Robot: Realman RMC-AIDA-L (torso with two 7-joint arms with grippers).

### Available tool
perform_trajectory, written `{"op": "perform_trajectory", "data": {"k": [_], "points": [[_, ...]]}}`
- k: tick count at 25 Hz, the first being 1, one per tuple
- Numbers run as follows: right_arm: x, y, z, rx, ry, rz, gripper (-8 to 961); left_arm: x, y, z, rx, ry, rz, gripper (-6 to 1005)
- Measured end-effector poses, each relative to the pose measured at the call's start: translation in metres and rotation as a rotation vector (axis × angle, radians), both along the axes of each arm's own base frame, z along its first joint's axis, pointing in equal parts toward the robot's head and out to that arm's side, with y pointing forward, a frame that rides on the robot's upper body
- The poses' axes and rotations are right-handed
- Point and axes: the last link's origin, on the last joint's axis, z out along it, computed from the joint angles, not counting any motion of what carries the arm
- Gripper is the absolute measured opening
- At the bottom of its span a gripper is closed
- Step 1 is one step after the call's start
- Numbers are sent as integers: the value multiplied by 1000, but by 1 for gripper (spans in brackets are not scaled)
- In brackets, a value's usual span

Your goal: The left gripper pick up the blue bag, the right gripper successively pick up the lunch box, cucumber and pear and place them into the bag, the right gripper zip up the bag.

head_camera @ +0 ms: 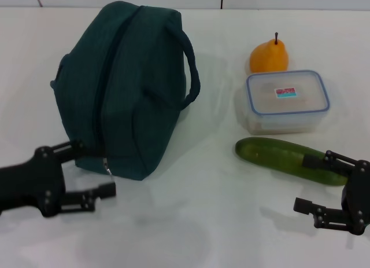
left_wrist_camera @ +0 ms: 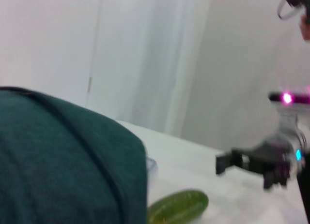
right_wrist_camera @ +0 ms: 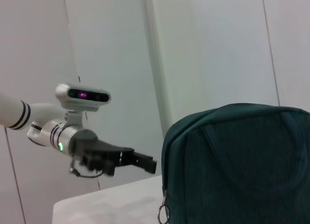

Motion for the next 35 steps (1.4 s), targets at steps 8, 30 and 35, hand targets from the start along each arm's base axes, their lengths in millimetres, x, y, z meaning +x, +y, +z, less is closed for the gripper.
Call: {"op": "perform_trajectory", "data": {"k": [8, 30, 35], "points": [[0, 0, 0, -2, 2, -2, 827, 2, 26, 56, 6, -248, 311, 894], [-4, 4, -3, -5, 5, 6, 828, 110, 151, 110, -55, 271, 726, 887], [-4, 4, -3, -5, 5, 5, 828, 126, 159, 101, -78, 325, 709, 887]]}}
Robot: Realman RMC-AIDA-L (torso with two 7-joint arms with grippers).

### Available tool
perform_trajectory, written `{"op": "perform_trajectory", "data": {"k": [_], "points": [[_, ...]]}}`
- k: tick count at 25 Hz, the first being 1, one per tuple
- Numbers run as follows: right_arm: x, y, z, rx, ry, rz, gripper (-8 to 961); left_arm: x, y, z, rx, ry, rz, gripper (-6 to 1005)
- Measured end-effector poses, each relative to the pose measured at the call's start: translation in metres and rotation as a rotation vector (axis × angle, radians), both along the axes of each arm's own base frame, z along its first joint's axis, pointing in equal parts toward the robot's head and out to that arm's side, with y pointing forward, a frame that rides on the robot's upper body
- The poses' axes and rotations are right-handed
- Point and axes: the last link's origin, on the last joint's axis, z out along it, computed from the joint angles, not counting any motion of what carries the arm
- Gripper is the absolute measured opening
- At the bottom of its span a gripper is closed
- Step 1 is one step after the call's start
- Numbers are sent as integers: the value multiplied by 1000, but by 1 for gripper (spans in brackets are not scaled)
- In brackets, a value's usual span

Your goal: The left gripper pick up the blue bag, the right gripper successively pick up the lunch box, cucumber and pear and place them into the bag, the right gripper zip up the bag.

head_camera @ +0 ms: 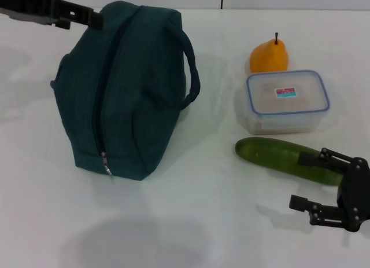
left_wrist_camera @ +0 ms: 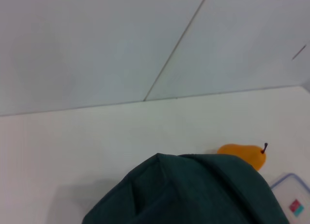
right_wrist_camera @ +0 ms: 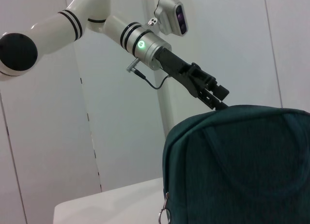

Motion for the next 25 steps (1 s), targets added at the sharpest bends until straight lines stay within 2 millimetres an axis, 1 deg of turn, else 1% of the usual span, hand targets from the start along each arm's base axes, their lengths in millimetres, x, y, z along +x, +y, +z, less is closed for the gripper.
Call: {"op": "perform_trajectory", "data": {"k": [5, 6, 7, 14, 17, 23, 25], "points": [[-1, 2, 0, 0, 0, 5, 827, -5, 3, -3, 5, 26, 26, 886], [-2, 2, 0, 0, 0, 6, 827, -10, 4, -7, -3, 24, 47, 886], [-2, 2, 0, 0, -1, 6, 827, -10, 4, -7, -3, 24, 47, 886], [-1, 3, -1, 4, -8, -1, 827, -27, 13, -23, -68, -16, 90, 886], [-1, 4, -1, 5, -9, -1, 827, -29, 14, -28, -85, -16, 97, 885], [-1, 4, -1, 6, -10, 0, 827, -30, 17, -29, -79, -7, 100, 885], [-1, 4, -1, 6, -11, -1, 827, -31, 16, -31, -86, 3, 94, 818]]}}
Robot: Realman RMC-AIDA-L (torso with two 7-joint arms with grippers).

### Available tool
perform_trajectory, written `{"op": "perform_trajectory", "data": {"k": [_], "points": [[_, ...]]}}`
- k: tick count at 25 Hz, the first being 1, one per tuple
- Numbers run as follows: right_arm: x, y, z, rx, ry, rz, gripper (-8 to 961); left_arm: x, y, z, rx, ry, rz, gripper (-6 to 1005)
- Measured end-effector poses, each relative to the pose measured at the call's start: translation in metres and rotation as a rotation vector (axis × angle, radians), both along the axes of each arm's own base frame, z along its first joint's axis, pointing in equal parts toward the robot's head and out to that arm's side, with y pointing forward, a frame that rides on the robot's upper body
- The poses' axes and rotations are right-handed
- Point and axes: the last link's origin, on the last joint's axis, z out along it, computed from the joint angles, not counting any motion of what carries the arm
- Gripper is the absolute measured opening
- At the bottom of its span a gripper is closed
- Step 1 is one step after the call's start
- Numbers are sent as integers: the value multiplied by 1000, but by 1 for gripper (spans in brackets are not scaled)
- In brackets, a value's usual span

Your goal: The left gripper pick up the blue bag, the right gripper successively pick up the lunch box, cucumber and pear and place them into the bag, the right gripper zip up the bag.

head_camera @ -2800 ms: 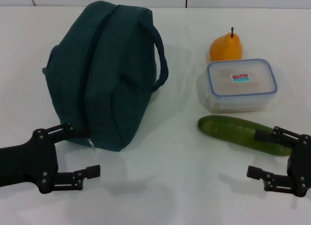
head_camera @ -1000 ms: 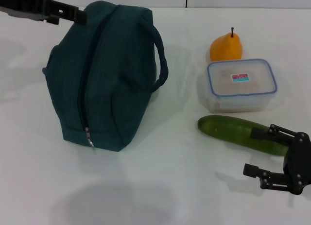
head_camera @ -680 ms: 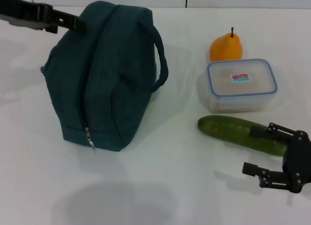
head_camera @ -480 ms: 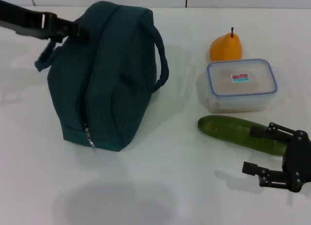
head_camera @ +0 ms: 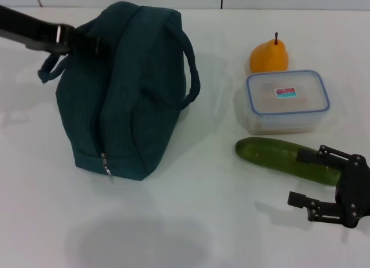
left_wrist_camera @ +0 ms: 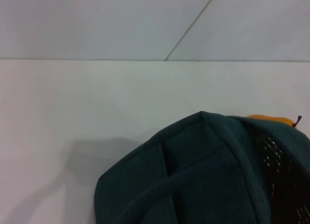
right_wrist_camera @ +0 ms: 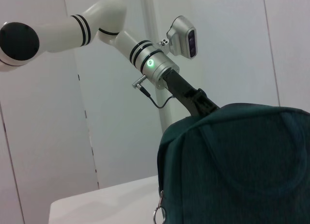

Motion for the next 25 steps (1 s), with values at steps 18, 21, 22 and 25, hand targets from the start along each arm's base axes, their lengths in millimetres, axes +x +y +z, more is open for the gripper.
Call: {"op": "perform_trajectory", "data": {"k": [18, 21, 22, 25], "points": [[0, -1, -1, -4, 3, -6, 827, -1, -3, -6, -25, 29, -27, 286], [0, -1, -1, -3, 4, -8, 828, -2, -3, -5, -26, 21, -22, 205], [0, -1, -1, -3, 5, -10, 828, -1, -3, -5, -27, 17, -23, 174], [0, 0, 0, 2, 16, -18, 828, 0, -4, -2, -14, -21, -11, 79]]}}
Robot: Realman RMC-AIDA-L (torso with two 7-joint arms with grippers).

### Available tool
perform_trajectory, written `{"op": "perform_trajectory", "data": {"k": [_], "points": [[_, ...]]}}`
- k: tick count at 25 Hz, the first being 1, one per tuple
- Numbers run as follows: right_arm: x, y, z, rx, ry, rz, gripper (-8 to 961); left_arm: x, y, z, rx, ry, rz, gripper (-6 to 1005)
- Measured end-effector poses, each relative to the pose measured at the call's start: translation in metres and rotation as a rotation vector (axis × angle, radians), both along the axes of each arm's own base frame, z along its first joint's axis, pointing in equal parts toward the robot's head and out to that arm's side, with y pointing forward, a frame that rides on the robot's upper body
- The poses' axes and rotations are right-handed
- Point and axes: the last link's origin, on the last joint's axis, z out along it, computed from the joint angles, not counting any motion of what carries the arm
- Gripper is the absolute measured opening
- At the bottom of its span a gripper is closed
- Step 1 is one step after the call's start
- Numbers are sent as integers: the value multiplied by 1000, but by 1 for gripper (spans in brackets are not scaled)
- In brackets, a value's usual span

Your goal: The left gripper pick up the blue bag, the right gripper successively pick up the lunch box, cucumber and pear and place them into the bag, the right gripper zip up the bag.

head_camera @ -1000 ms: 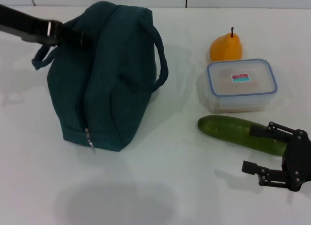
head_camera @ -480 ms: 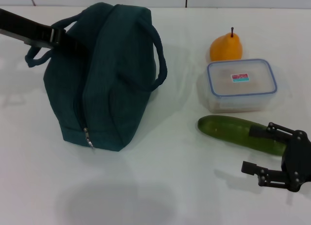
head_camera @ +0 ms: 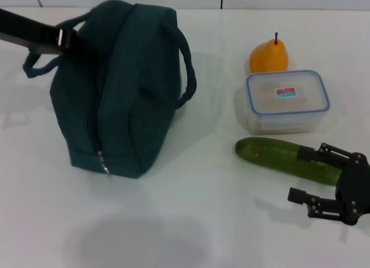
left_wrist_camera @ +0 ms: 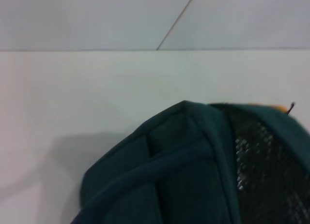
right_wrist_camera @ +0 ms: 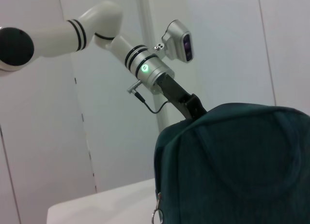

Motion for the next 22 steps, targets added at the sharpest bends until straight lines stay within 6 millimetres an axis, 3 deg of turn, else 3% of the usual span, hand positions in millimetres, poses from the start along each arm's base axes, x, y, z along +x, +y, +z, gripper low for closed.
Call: {"op": "perform_trajectory", "data": {"k": [8, 16, 22], "points": [[-5, 4, 10, 68, 159, -96, 827, 13, -8, 18, 4, -216, 57, 46], [0, 12, 31, 26, 509, -419, 827, 17, -13, 13, -29, -260, 66, 46], [13, 14, 36, -109, 763, -694, 828, 17, -15, 8, -30, -272, 72, 45]]}}
